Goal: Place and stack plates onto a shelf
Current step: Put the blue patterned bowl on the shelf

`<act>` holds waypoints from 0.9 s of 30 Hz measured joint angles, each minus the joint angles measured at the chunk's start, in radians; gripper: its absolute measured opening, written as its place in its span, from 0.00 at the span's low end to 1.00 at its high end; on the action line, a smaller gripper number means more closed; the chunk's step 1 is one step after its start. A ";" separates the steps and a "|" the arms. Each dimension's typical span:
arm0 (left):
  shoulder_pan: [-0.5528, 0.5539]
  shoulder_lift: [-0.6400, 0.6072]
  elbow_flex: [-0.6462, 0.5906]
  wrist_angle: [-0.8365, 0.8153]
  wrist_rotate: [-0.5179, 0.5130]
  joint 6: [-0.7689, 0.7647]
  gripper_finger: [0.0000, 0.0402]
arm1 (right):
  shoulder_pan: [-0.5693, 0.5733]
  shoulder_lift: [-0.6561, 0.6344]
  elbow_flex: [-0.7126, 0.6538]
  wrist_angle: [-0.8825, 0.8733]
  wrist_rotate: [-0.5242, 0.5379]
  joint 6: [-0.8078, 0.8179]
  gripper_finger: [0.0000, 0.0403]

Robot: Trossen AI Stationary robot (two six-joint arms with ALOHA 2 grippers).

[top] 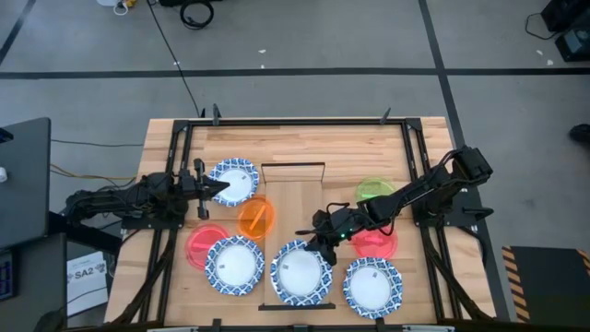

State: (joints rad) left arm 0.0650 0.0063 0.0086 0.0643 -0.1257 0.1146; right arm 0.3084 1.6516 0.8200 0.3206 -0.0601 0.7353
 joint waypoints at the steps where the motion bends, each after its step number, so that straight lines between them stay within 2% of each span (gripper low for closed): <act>1: 0.000 0.000 0.000 0.000 0.000 0.000 0.03 | 0.000 0.000 0.000 0.000 0.000 -0.009 0.03; 14: 0.000 0.000 0.000 0.000 0.000 0.000 0.03 | 0.000 0.000 0.000 0.000 -0.004 -0.032 0.10; 27: 0.000 0.000 0.000 0.000 0.000 0.000 0.03 | 0.000 0.000 0.000 -0.001 -0.010 -0.032 0.26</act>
State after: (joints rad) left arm 0.0650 0.0060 0.0089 0.0643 -0.1260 0.1146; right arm 0.3084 1.6516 0.8200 0.3199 -0.0700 0.7036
